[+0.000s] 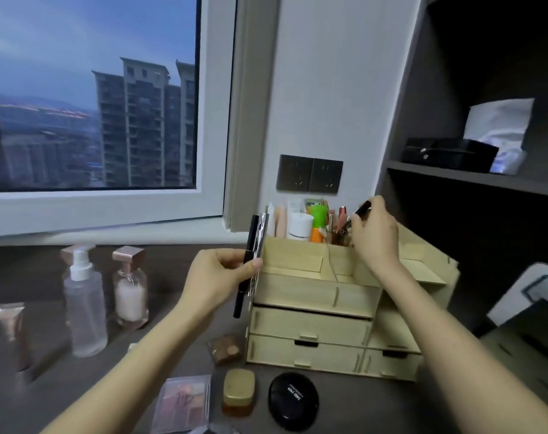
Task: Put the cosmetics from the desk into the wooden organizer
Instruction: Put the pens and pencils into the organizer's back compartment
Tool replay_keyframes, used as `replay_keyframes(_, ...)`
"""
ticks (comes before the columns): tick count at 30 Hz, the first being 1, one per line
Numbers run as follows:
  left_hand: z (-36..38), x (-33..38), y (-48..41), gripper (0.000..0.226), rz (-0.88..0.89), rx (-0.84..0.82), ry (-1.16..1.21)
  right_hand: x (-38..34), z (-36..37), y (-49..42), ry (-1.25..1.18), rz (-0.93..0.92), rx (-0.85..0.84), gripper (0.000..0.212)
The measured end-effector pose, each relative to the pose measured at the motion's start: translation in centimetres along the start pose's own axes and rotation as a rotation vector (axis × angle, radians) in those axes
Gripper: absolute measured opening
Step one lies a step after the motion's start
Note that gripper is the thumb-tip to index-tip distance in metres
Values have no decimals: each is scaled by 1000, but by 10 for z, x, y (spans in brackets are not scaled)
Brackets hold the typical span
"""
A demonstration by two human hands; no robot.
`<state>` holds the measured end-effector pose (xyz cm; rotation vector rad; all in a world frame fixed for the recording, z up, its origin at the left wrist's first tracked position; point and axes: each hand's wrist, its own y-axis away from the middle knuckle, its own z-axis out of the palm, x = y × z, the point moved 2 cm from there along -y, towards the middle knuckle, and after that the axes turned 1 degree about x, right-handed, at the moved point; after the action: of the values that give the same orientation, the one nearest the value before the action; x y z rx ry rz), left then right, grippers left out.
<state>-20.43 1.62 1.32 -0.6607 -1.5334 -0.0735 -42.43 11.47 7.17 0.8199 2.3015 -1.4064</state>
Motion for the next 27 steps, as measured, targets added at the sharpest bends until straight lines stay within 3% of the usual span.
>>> replay_keyframes(4,3,-1,-12,6,-2,-1,51,-1,20,-31,182,40,-177,20)
replay_keyframes(7,6,0,-17,6,-10,-28,93,2,32,-56,218,94,-298,3)
replay_keyframes(9,9,1,-20,8,-7,-44,102,7,40,-69,248,126,-354,8)
replay_keyframes(18,32,16,-31,20,-1,-110,106,12,47,-68,539,125,-513,19)
replay_keyframes(20,36,20,-35,19,6,-114,106,3,36,-64,583,52,-428,22)
replay_keyframes(22,42,23,-38,10,17,-134,128,-16,21,-52,387,-58,-295,27)
replay_keyframes(23,44,23,-40,11,20,-137,132,-27,13,-43,146,-69,-303,32)
replay_keyframes(25,50,25,-43,17,30,-159,119,-48,2,-21,-335,5,-512,42)
replay_keyframes(27,59,27,-43,18,63,-204,87,-54,-2,-12,-465,16,-653,38)
